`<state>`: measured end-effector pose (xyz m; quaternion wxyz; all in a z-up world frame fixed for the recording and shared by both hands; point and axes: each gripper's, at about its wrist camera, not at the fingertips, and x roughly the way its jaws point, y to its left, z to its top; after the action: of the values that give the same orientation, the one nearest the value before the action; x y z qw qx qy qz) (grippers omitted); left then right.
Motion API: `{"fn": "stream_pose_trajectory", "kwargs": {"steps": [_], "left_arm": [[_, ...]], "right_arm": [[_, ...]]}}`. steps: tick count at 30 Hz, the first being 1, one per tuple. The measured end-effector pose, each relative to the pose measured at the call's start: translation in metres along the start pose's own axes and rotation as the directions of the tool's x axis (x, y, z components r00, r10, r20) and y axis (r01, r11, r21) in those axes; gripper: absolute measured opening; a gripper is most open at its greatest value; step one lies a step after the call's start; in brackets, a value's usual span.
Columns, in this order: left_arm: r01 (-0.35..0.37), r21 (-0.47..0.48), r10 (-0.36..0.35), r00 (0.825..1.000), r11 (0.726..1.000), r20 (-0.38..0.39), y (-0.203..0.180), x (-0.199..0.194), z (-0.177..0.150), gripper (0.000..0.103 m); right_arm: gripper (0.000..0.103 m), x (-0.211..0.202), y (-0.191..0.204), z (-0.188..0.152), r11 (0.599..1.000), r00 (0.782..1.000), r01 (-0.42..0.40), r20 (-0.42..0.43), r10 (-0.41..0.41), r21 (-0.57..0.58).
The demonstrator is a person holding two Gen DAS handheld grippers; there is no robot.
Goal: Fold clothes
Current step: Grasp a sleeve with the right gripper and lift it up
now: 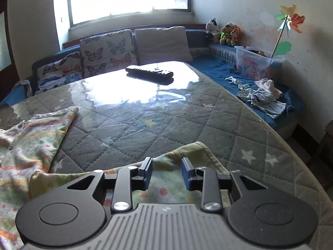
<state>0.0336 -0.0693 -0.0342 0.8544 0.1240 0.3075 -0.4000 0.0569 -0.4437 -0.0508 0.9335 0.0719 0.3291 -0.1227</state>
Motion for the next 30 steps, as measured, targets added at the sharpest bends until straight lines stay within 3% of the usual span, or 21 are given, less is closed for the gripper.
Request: {"fn": "stream_pose_trajectory", "kwargs": {"steps": [6,8,12,14,16,19,22,24,26,30], "left_arm": [[-0.011,-0.005,0.011,1.000,1.000,-0.001,-0.001,-0.001,0.001,0.020],[-0.022,-0.006,0.022,1.000,1.000,0.003,-0.002,-0.002,0.003,0.034],[-0.048,-0.010,0.048,0.999,0.999,0.026,-0.002,-0.009,0.008,0.043],[-0.060,-0.021,0.061,0.997,0.998,0.045,0.000,-0.013,0.013,0.055],[-0.081,-0.028,0.083,0.995,0.996,0.057,0.002,-0.015,0.016,0.056],[-0.117,-0.048,0.119,0.991,0.992,0.058,0.006,-0.015,0.020,0.073],[-0.152,-0.068,0.155,0.987,0.986,0.051,0.009,-0.012,0.021,0.089],[-0.169,-0.076,0.173,0.984,0.983,0.045,0.010,-0.011,0.021,0.095],[-0.184,-0.084,0.188,0.981,0.979,0.042,0.012,-0.010,0.021,0.102],[-0.216,-0.089,0.220,0.975,0.972,0.033,0.017,-0.010,0.019,0.103]], "right_arm": [[0.036,-0.012,-0.025,-0.007,0.997,0.998,0.061,0.000,-0.061,0.038],[0.038,-0.013,-0.032,-0.011,0.995,0.996,0.085,-0.001,-0.086,0.050],[0.041,-0.016,-0.044,-0.016,0.990,0.995,0.103,0.002,-0.104,0.100],[0.042,-0.013,-0.048,-0.020,0.988,0.994,0.109,-0.009,-0.109,0.113],[0.043,-0.012,-0.048,-0.023,0.987,0.994,0.109,-0.005,-0.110,0.117],[0.044,-0.011,-0.046,-0.023,0.987,0.994,0.107,0.003,-0.108,0.117],[0.028,-0.012,-0.042,-0.024,0.989,0.995,0.097,0.009,-0.098,0.107],[0.010,-0.012,-0.042,-0.024,0.991,0.998,0.066,0.011,-0.067,0.118],[0.008,-0.016,-0.041,-0.023,0.990,0.998,0.056,0.017,-0.059,0.126],[0.008,-0.035,-0.035,-0.016,0.991,0.998,0.010,0.063,-0.018,0.137]]}}
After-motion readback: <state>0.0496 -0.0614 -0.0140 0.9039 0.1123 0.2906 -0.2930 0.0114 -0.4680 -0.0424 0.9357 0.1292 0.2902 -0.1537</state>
